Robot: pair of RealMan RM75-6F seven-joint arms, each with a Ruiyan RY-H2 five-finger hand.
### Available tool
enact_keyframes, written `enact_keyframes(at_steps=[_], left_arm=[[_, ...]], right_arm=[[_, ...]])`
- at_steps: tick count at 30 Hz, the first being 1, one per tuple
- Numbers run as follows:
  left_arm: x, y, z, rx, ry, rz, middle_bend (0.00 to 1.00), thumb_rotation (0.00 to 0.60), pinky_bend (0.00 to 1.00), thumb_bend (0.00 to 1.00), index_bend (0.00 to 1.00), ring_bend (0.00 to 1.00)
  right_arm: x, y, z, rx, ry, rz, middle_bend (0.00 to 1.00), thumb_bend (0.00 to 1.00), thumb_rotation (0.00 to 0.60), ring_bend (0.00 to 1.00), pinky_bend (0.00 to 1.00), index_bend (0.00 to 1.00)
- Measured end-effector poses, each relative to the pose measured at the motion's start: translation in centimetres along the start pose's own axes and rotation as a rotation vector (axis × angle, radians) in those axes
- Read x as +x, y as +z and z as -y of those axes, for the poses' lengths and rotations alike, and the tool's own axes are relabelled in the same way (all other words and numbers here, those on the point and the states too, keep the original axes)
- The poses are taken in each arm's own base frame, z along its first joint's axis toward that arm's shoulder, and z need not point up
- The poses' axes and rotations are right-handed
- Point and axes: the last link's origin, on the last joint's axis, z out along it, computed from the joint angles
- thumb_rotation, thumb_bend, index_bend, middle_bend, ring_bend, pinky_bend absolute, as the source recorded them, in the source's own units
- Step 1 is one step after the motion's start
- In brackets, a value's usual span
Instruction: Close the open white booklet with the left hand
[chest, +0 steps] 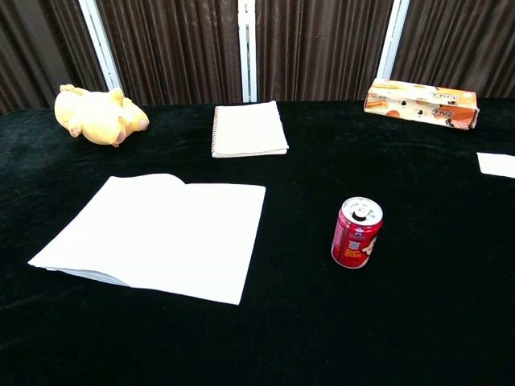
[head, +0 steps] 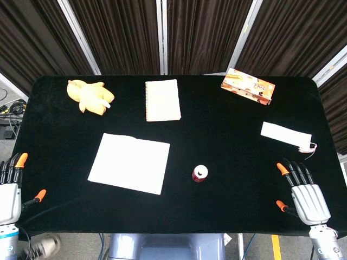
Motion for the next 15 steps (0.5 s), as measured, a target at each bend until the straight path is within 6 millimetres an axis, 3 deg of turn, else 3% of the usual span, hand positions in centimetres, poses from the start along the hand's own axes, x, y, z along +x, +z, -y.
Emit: enact_keyframes(at_steps=[15], left_arm=[[0.01, 0.04, -0.01, -0.001, -0.001, 0.01, 0.0, 0.6, 0.0, 0.15, 0.0, 0.0]], right_arm=[[-0.07, 0.06, 0.09, -0.007, 0.001, -0.004, 0.0, 0.03, 0.6, 0.0, 0.0, 0.0]])
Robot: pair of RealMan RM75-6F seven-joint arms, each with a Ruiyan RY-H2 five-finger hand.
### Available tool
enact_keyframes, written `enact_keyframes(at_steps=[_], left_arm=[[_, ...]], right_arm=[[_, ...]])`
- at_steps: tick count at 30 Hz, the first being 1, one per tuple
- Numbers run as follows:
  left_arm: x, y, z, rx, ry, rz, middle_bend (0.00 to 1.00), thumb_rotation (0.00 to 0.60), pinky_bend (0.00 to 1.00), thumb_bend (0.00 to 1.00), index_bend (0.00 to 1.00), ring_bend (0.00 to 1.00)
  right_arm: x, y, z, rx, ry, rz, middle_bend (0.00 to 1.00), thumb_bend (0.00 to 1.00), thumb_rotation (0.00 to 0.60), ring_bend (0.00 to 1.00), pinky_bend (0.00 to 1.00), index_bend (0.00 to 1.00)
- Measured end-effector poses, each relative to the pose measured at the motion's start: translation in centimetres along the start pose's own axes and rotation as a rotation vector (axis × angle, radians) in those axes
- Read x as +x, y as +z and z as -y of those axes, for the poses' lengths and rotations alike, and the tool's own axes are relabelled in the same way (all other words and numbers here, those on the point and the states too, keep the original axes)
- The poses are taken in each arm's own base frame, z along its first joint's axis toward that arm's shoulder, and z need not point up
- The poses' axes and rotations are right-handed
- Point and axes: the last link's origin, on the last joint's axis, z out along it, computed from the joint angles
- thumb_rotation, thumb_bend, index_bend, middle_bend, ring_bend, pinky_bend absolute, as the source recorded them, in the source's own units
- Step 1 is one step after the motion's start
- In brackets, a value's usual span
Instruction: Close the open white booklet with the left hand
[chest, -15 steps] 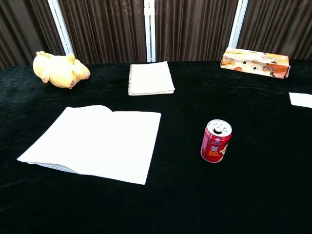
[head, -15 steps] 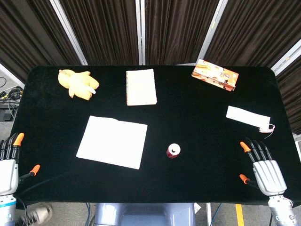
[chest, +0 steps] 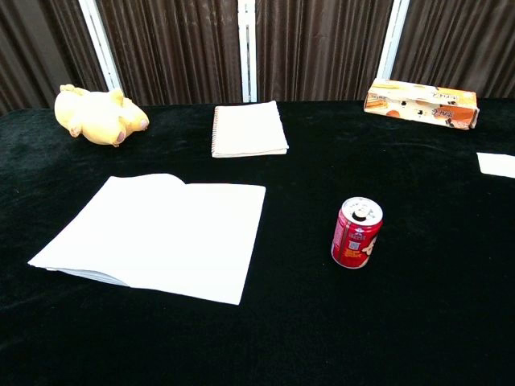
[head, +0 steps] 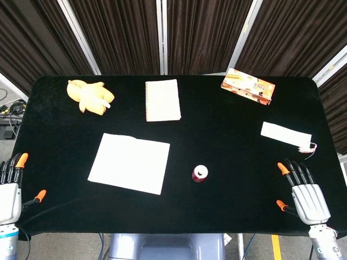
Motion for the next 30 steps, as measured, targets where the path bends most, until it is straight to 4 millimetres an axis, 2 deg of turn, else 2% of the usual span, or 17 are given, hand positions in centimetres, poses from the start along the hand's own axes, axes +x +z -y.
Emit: enact_keyframes(at_steps=[10, 17, 25, 30], left_arm=[[-0.5, 0.1, 0.0, -0.008, 0.023, 0.029, 0.0, 0.6, 0.0, 0.16, 0.0, 0.0], [-2.1, 0.9, -0.6, -0.03, 0.058, 0.098, 0.0, 0.6, 0.0, 0.18, 0.0, 0.0], [-5.4, 2.4, -2.9, -0.132, 0.161, 0.205, 0.0, 0.6, 0.0, 0.24, 0.0, 0.0], [-7.5, 3.2, -5.1, -0.211, 0.227, 0.25, 0.0, 0.6, 0.0, 0.24, 0.0, 0.0]], right_arm=[[-0.3, 0.0, -0.1, -0.008, 0.004, 0.014, 0.0, 0.03, 0.6, 0.0, 0.0, 0.0], [-0.6, -0.1, 0.2, 0.002, -0.005, 0.023, 0.0, 0.03, 0.6, 0.0, 0.0, 0.0], [-0.4, -0.2, 0.3, 0.001, 0.002, 0.016, 0.0, 0.03, 0.6, 0.0, 0.0, 0.0], [-0.2, -0.3, 0.2, 0.001, 0.007, 0.013, 0.0, 0.03, 0.6, 0.0, 0.0, 0.0]])
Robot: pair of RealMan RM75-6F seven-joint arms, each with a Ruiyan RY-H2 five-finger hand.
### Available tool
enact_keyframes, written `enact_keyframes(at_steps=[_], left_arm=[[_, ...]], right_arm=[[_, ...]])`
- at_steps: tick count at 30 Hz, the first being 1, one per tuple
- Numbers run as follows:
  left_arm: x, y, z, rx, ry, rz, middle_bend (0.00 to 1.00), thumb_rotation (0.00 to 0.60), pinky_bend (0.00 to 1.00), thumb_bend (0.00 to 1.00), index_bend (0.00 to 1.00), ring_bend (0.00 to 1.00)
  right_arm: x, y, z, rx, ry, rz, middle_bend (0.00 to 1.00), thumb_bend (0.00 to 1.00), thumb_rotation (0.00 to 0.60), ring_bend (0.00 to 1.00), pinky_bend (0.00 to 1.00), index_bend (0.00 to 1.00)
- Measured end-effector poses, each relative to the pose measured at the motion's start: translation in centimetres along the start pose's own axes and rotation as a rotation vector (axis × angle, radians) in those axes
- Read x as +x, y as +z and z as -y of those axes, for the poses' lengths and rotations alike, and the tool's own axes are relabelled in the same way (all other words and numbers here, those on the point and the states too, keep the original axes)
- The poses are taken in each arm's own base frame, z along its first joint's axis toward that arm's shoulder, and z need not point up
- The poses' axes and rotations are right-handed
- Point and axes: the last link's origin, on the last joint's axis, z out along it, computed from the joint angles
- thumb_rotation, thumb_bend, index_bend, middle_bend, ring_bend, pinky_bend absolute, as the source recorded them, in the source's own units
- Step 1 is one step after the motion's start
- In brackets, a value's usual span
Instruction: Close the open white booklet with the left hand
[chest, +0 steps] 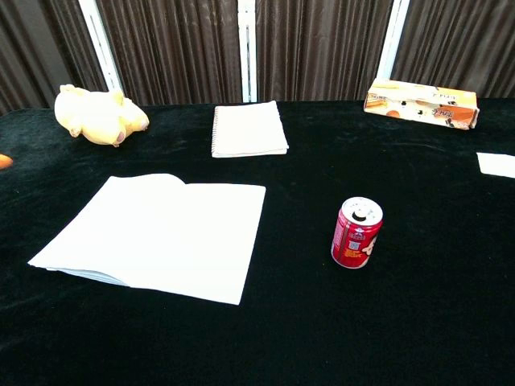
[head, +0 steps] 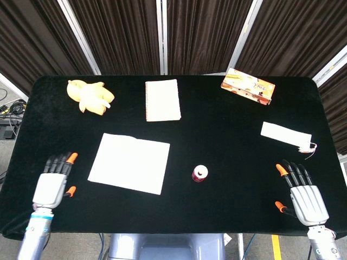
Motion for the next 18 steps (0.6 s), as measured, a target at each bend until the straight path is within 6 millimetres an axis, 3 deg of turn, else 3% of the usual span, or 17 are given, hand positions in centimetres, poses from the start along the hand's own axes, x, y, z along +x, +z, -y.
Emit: enact_keyframes(at_steps=[8, 18], left_arm=[[-2.4, 2.1, -3.2, -0.066, 0.055, 0.066, 0.0, 0.6, 0.0, 0.24, 0.0, 0.0], [-3.8, 3.7, -6.0, -0.099, 0.084, 0.071, 0.0, 0.6, 0.0, 0.25, 0.0, 0.0]], right_arm=[[0.1, -0.1, 0.0, 0.003, 0.002, -0.006, 0.0, 0.03, 0.6, 0.0, 0.0, 0.0], [0.1, -0.2, 0.1, 0.005, 0.001, -0.009, 0.0, 0.03, 0.6, 0.0, 0.0, 0.0]])
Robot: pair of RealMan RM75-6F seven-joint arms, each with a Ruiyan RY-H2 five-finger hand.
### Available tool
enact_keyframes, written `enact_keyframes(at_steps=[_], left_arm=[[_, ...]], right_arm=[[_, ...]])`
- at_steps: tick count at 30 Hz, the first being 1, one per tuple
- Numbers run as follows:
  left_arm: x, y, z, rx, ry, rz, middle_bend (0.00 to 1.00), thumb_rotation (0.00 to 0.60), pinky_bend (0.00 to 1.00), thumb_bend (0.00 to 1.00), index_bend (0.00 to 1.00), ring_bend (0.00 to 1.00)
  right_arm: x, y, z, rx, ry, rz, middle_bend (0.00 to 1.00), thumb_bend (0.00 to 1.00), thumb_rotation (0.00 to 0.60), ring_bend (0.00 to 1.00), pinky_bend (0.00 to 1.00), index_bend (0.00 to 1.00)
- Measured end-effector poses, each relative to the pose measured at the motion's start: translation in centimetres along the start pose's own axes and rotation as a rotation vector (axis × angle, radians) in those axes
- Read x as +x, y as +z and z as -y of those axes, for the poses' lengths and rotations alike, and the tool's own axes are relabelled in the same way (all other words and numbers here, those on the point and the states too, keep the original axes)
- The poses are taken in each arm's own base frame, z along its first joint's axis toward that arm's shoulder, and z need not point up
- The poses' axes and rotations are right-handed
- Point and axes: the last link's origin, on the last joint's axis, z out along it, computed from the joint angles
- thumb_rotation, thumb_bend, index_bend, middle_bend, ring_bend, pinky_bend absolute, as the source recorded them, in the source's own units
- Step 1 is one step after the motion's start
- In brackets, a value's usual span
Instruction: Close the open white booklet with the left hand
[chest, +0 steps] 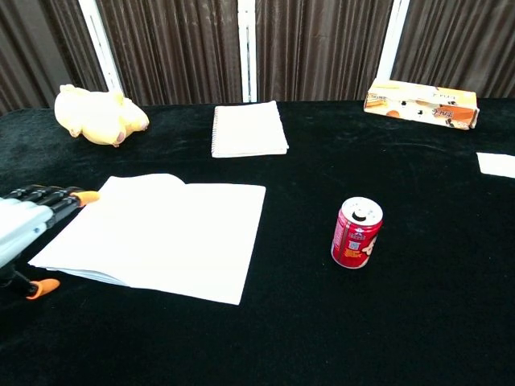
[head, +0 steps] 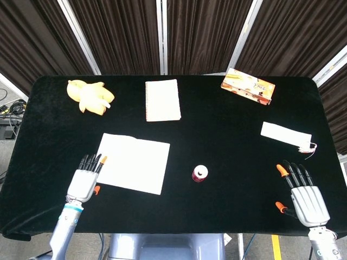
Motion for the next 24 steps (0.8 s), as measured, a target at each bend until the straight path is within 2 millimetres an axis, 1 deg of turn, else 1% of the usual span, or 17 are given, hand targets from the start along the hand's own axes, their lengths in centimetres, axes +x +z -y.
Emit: enact_keyframes(at_steps=[9, 10, 12, 16, 18, 20, 24], left_arm=[[-0.2, 1.2, -0.9, -0.001, 0.029, -0.006, 0.0, 0.6, 0.0, 0.27, 0.0, 0.0], [-0.2, 1.2, -0.9, 0.001, 0.03, -0.005, 0.0, 0.6, 0.0, 0.28, 0.0, 0.0], [-0.3, 1.4, -1.0, 0.003, 0.033, -0.004, 0.0, 0.6, 0.0, 0.32, 0.0, 0.0], [-0.4, 1.6, -1.3, 0.002, 0.028, -0.009, 0.0, 0.6, 0.0, 0.5, 0.0, 0.0], [-0.5, 1.6, -1.4, -0.003, 0.032, -0.013, 0.0, 0.6, 0.0, 0.55, 0.0, 0.0], [-0.5, 1.6, -1.5, -0.008, 0.045, -0.025, 0.0, 0.6, 0.0, 0.57, 0.0, 0.0], [-0.2, 1.5, -1.8, -0.026, 0.054, -0.074, 0.0, 0.6, 0.0, 0.58, 0.0, 0.0]], right_arm=[[0.0, 0.0, 0.0, 0.0, 0.001, 0.003, 0.0, 0.03, 0.6, 0.0, 0.0, 0.0], [0.0, 0.0, 0.0, 0.0, 0.002, 0.004, 0.0, 0.03, 0.6, 0.0, 0.0, 0.0], [0.0, 0.0, 0.0, 0.0, 0.001, 0.003, 0.0, 0.03, 0.6, 0.0, 0.0, 0.0], [-0.1, 0.0, 0.0, 0.002, 0.002, 0.002, 0.0, 0.03, 0.6, 0.0, 0.0, 0.0], [-0.1, 0.0, 0.0, 0.001, 0.001, 0.004, 0.0, 0.03, 0.6, 0.0, 0.0, 0.0], [-0.1, 0.0, 0.0, 0.0, 0.001, 0.006, 0.0, 0.03, 0.6, 0.0, 0.0, 0.0], [-0.1, 0.0, 0.0, 0.0, 0.0, 0.005, 0.0, 0.03, 0.6, 0.0, 0.0, 0.0]])
